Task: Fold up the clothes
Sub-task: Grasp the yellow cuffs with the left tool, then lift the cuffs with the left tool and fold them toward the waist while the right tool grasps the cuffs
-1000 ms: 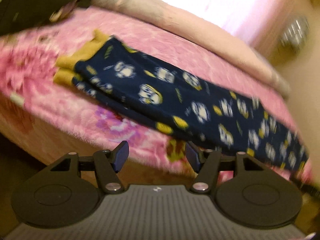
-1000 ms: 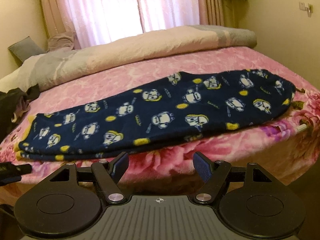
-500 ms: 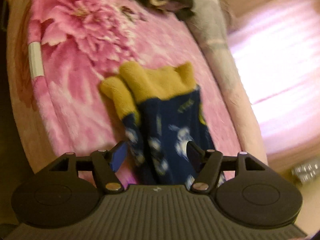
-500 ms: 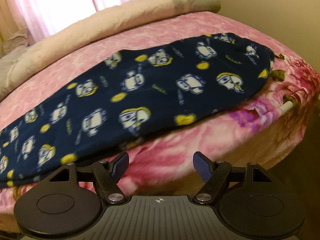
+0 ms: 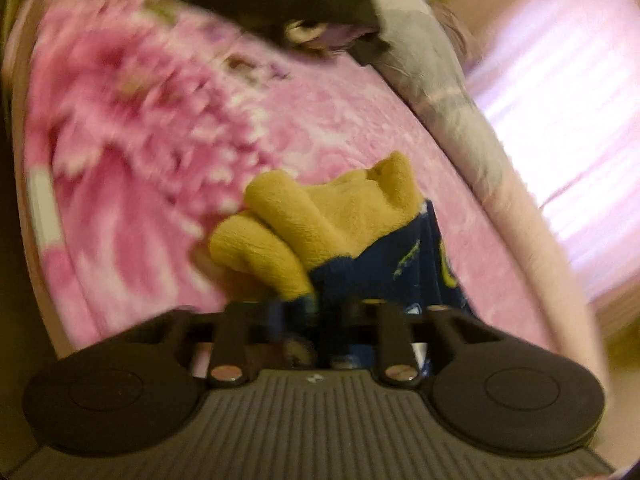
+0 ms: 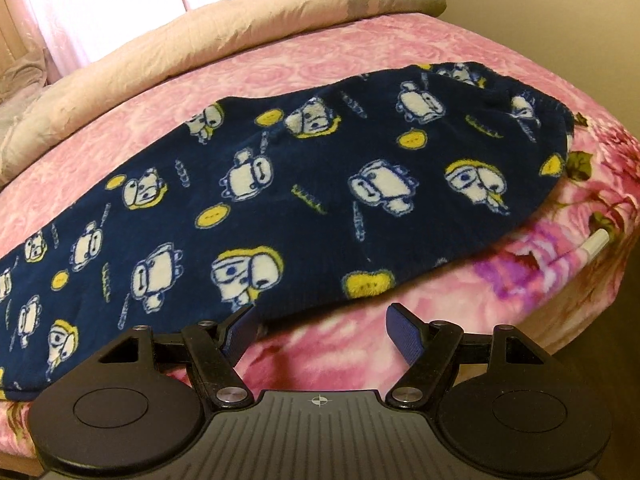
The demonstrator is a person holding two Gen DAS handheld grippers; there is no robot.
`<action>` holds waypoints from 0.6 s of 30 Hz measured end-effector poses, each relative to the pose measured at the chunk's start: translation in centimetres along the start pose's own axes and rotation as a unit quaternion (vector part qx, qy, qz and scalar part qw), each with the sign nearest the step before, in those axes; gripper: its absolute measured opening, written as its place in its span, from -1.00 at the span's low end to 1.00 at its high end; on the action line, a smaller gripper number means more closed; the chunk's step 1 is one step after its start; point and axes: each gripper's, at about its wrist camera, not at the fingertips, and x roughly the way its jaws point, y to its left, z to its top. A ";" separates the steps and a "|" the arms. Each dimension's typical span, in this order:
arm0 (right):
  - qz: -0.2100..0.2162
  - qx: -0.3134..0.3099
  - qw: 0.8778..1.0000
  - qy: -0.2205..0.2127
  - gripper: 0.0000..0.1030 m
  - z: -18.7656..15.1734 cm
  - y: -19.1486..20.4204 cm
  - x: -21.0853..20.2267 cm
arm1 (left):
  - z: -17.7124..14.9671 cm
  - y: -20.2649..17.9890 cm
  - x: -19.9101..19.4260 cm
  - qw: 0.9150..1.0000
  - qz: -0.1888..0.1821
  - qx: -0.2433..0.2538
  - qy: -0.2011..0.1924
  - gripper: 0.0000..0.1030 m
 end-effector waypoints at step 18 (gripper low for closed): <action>-0.001 0.070 0.997 -0.045 0.44 -0.2 -5.4 -1.8 | -22.9 -24.8 -7.5 0.766 -0.277 0.578 0.038 -0.57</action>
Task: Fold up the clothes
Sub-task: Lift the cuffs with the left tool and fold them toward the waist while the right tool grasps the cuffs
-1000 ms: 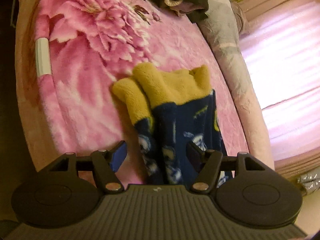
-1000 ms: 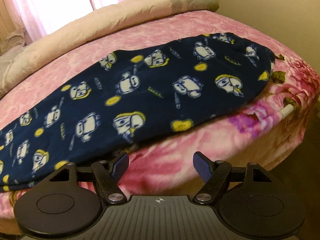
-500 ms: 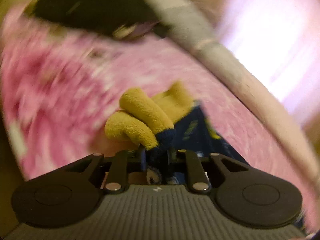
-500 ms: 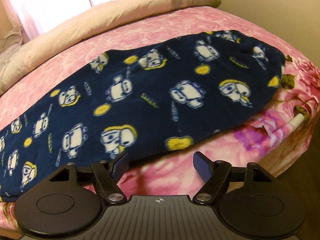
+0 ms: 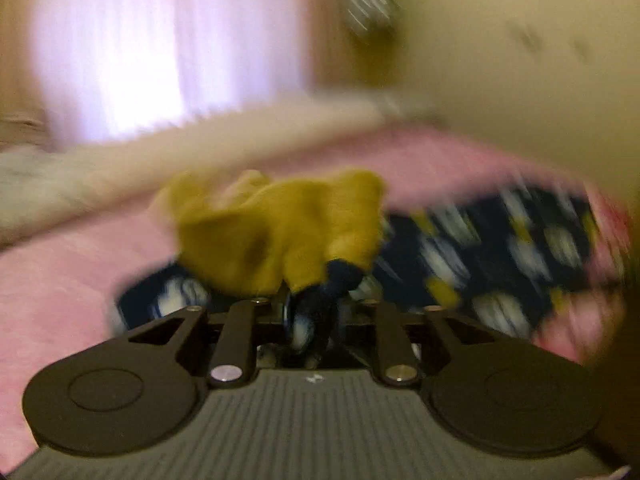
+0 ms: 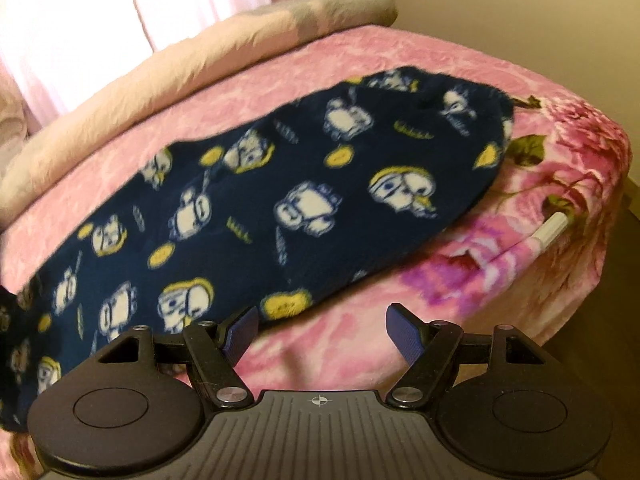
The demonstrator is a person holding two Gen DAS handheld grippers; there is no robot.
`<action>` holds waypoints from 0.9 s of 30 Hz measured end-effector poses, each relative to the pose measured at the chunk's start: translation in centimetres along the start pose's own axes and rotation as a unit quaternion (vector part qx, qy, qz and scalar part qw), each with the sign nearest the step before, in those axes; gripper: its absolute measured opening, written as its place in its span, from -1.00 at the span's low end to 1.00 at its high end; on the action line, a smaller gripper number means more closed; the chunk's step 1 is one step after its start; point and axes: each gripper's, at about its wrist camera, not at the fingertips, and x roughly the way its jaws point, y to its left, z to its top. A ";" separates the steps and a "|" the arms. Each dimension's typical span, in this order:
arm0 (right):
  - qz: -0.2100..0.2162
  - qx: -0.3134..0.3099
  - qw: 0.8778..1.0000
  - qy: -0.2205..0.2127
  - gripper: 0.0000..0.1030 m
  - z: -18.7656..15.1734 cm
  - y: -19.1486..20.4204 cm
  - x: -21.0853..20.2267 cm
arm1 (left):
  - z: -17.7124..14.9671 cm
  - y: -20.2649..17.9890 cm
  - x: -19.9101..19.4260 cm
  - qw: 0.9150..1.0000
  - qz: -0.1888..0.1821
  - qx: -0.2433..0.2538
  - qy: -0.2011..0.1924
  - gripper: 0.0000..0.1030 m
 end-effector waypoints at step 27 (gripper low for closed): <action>0.288 0.158 0.941 0.087 0.43 -1.0 11.3 6.4 | -3.1 9.4 -4.9 0.985 -0.015 -0.171 0.026 -0.43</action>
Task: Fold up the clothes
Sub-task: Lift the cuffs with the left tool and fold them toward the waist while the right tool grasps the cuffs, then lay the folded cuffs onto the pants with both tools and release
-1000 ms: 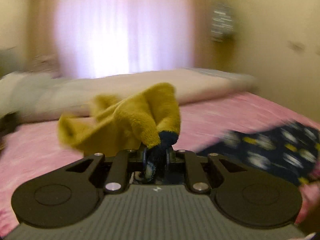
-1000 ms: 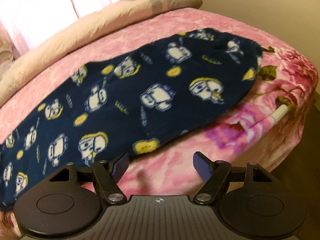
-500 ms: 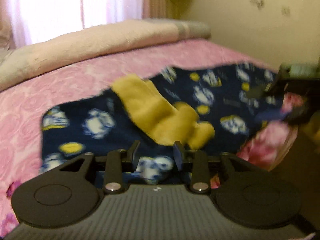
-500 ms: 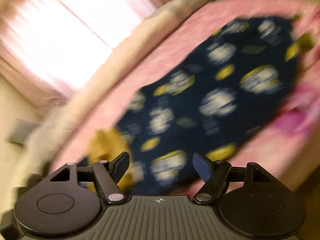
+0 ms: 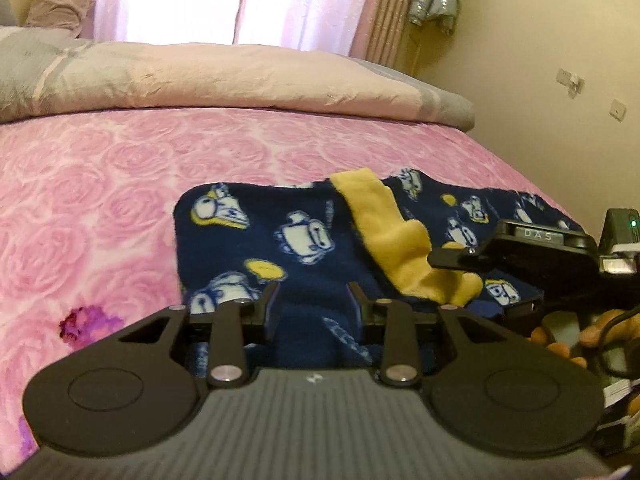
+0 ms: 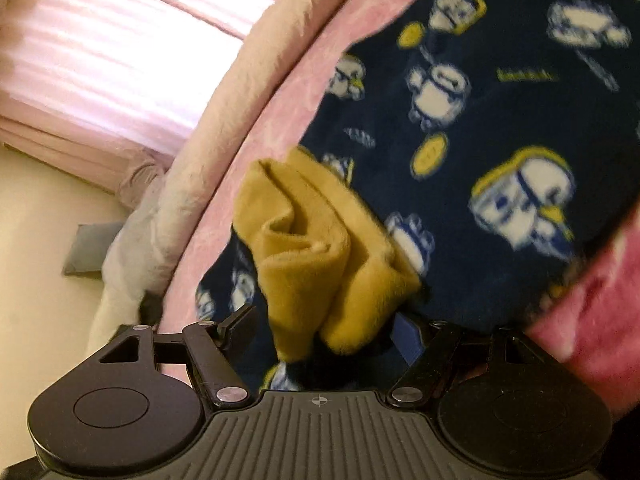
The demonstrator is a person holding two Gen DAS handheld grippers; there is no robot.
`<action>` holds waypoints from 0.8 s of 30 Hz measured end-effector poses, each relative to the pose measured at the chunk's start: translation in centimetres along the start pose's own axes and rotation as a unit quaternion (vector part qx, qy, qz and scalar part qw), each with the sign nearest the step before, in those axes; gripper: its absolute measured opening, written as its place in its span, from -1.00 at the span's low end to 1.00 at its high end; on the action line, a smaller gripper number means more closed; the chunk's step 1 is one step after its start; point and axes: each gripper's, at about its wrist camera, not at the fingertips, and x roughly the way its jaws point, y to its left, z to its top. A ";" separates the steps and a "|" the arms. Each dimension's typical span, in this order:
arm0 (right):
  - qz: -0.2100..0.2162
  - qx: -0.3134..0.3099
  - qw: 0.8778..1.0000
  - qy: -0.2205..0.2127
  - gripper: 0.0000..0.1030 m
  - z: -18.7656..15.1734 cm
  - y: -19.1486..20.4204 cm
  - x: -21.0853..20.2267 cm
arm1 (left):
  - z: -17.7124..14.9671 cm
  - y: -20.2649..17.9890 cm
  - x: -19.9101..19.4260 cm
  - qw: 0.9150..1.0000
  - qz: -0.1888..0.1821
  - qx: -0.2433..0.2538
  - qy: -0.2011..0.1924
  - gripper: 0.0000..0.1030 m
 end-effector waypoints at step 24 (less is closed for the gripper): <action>-0.057 -0.091 0.981 -0.164 -0.75 0.0 -1.5 -5.9 | 0.4 0.7 4.3 0.994 -0.064 -0.069 0.045 -0.48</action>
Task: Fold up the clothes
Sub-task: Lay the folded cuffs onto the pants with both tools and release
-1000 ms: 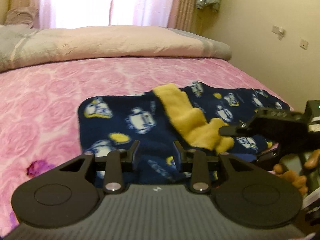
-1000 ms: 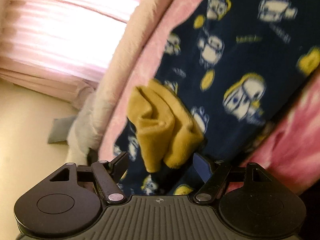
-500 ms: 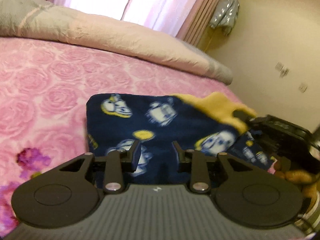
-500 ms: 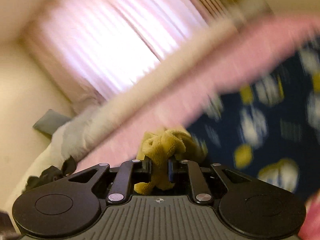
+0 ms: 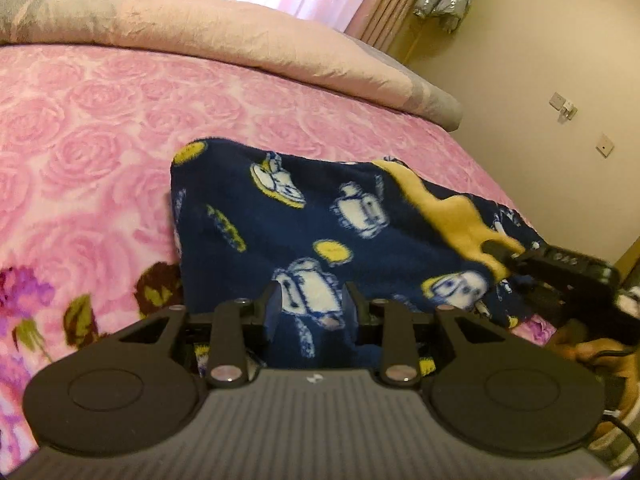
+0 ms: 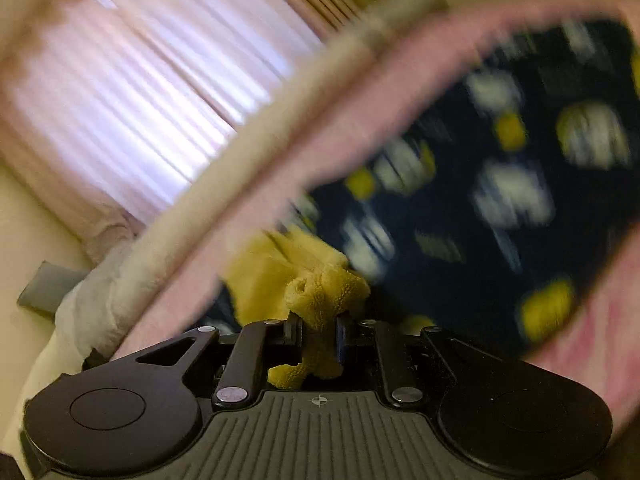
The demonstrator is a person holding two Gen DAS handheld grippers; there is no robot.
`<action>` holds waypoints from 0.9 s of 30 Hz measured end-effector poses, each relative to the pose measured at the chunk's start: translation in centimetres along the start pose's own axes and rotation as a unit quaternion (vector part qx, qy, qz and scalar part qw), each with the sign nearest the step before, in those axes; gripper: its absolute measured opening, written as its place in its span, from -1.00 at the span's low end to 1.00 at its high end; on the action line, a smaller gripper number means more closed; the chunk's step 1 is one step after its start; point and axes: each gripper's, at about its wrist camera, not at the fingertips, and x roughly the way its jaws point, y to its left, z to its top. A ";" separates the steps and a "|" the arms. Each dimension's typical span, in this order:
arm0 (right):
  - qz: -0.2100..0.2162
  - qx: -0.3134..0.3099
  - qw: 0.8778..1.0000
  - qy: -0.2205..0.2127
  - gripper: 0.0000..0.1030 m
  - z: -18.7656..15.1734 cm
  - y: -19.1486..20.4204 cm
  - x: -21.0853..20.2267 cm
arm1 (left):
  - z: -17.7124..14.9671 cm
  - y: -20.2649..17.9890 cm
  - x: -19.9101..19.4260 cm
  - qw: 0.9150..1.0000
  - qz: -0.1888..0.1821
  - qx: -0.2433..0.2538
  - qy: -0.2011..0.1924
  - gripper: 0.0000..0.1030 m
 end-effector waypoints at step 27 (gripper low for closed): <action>0.030 -0.127 0.985 0.115 -0.84 4.9 0.7 10.5 | 3.1 1.4 -0.8 0.999 0.033 -0.002 -0.041 -0.46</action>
